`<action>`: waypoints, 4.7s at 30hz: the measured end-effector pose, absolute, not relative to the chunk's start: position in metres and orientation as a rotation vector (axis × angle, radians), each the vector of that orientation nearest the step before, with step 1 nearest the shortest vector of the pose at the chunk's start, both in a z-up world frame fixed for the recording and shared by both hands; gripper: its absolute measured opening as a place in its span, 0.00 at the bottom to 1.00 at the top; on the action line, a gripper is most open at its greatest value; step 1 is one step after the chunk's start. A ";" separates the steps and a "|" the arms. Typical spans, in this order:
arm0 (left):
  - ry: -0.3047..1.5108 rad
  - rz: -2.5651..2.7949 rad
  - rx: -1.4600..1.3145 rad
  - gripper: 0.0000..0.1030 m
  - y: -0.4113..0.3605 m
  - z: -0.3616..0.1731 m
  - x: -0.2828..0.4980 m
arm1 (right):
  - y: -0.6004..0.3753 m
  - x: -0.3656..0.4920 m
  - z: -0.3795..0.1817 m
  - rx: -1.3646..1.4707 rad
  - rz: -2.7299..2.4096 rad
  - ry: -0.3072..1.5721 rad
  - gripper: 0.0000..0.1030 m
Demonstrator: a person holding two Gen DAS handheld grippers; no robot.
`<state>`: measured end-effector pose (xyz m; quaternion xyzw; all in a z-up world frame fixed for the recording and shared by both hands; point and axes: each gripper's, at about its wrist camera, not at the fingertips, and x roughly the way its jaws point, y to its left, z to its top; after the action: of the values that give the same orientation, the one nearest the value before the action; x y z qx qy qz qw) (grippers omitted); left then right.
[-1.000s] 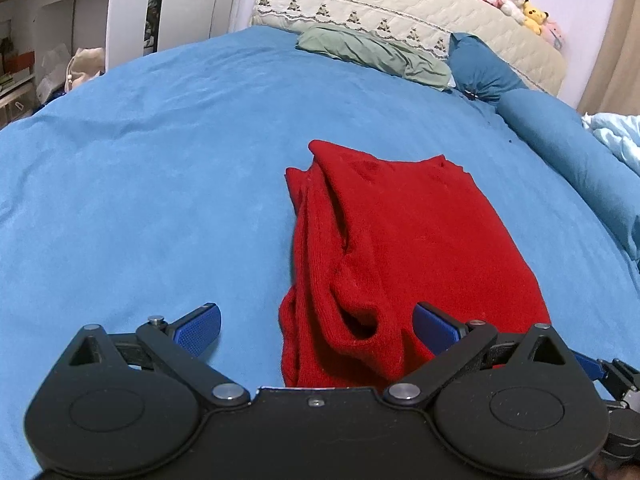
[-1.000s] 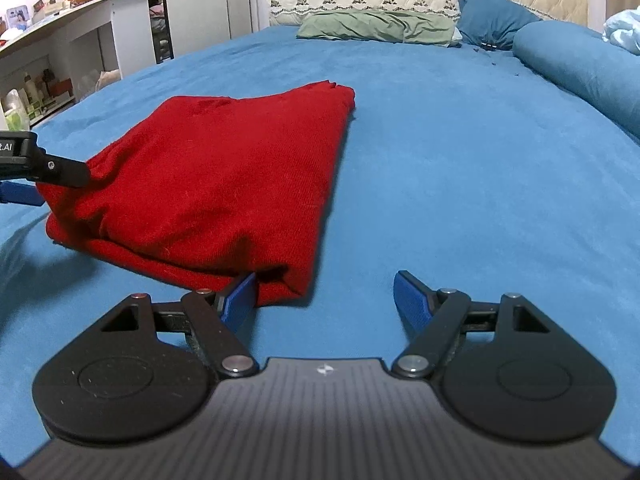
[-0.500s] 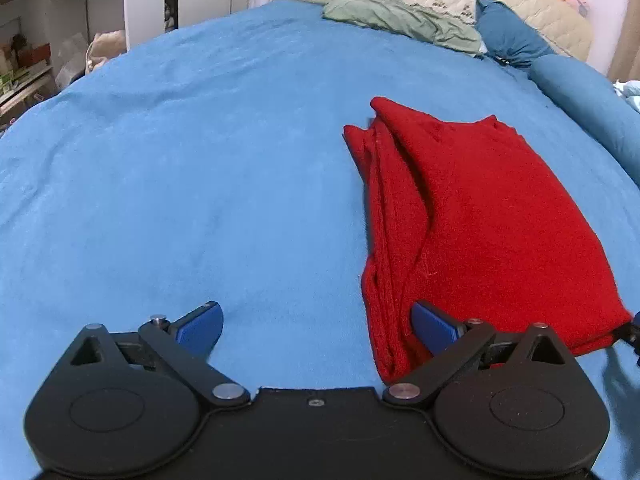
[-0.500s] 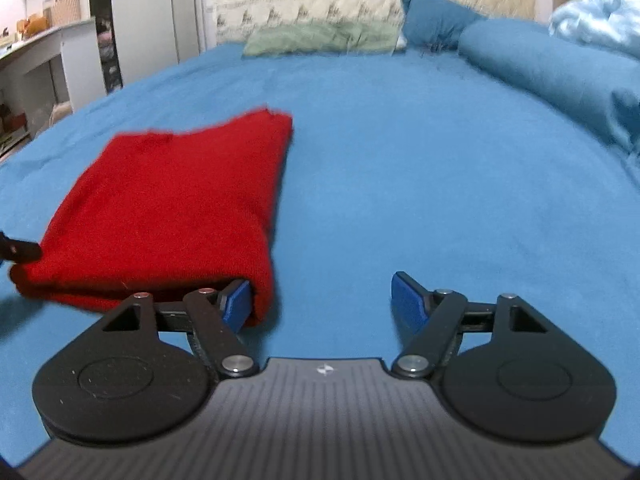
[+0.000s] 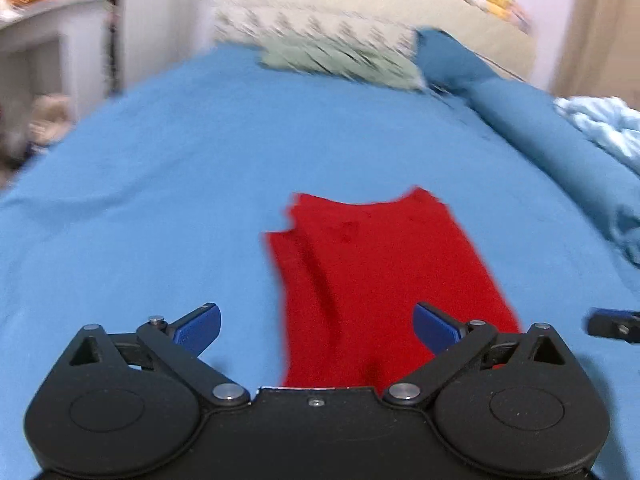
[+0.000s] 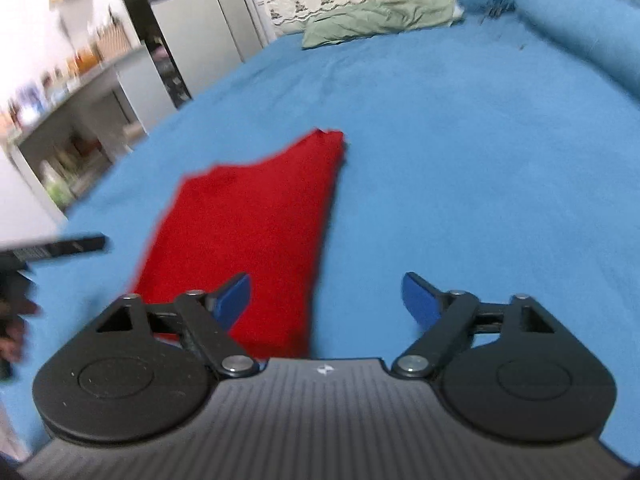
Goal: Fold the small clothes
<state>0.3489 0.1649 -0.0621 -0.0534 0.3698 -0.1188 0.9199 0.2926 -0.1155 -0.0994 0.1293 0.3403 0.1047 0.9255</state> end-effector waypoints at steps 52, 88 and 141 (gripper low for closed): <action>0.766 -0.190 0.102 0.90 0.032 -0.110 0.195 | -0.157 0.160 -0.119 0.218 0.017 0.735 1.00; 0.709 -0.083 0.101 1.00 0.031 0.019 -0.005 | -0.101 -0.038 0.004 0.076 -0.134 0.757 1.00; 0.702 -0.115 0.114 1.00 0.017 0.009 -0.019 | -0.099 -0.056 -0.019 0.077 -0.162 0.813 1.00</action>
<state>-0.0193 0.0175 0.0095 0.0557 0.3433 -0.0564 0.9359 -0.0563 -0.0987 -0.0195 0.0373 0.3946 -0.0789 0.9147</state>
